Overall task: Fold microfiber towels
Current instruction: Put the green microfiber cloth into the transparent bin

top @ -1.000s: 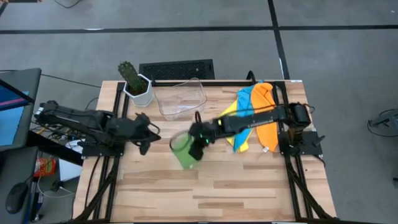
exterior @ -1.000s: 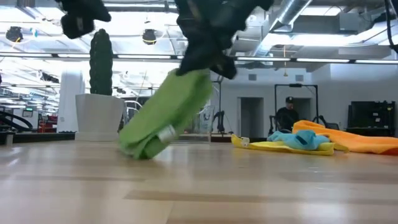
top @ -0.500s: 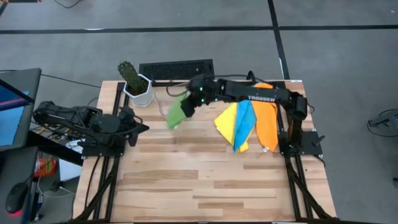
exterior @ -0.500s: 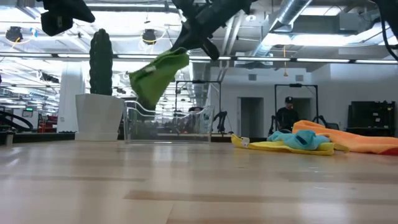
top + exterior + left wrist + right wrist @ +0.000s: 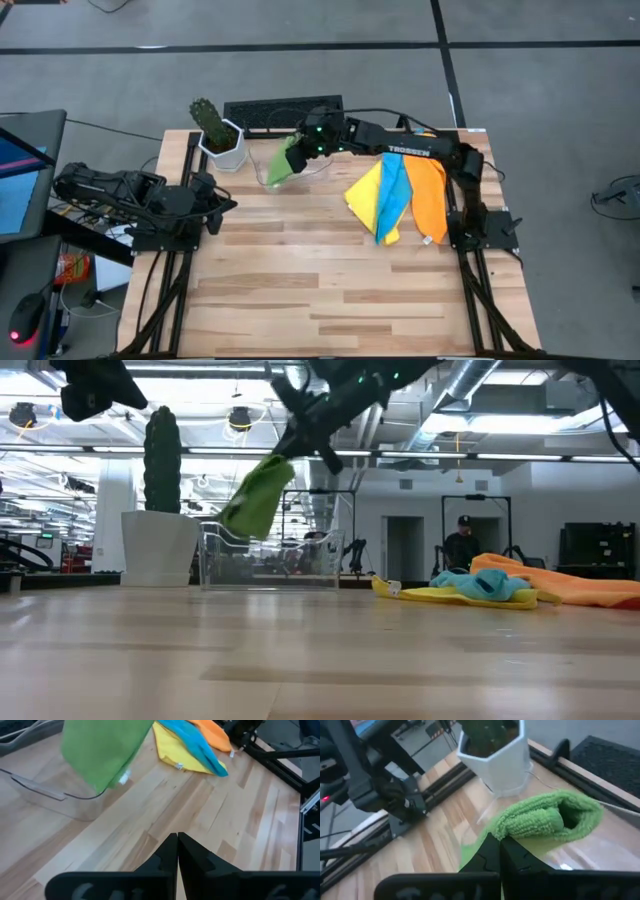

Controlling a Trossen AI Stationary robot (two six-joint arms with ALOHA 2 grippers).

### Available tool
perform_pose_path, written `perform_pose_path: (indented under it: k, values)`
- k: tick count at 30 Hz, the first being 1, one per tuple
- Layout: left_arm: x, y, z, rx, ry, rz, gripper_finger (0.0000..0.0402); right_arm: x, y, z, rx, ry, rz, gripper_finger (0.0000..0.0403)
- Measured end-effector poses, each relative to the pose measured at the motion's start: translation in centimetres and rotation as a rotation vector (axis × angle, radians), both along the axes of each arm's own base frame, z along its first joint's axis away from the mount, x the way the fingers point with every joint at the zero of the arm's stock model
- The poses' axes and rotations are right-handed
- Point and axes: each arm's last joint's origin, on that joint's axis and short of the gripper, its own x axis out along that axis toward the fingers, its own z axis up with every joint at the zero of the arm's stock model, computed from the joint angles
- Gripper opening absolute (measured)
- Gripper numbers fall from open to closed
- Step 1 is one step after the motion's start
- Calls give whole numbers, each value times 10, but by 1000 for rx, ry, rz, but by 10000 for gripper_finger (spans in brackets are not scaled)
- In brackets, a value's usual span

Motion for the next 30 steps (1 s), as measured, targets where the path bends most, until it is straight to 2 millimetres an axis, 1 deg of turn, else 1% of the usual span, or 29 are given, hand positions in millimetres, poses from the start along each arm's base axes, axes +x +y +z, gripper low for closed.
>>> perform_pose_path:
  k: [3, 6, 10, 12, 15, 18, 22, 25, 30]
  values:
    - [-1, 0, -1, 2, 10, 1, 3, 10, -7, -8, 14, -12, 5, 10]
    - [-1, 0, -1, 4, 18, 1, 3, 21, -17, -7, 20, -39, 12, 10]
    - [-1, 0, -1, -3, 17, 6, 3, 38, -29, -12, 40, -54, 35, 10]
    - [-1, 0, -1, -4, 16, 7, 3, 47, -33, -16, 56, -55, 57, 10]
    - [-1, 0, -1, -10, 15, 12, 3, 53, -34, -21, 66, -30, 67, 10]
    - [-1, 0, -1, -12, 14, 15, 3, 54, -35, -29, 74, 6, 73, 10]
    - [-1, 0, -1, -12, 13, 20, 3, 49, -37, -37, 67, 76, 81, 13]
    - [-1, 1, -1, -1, 9, 36, 3, 44, -41, -43, 72, 131, 80, 14]
    - [-1, 2, -1, 19, 2, 62, 3, 36, -50, -47, 73, 190, 73, 16]
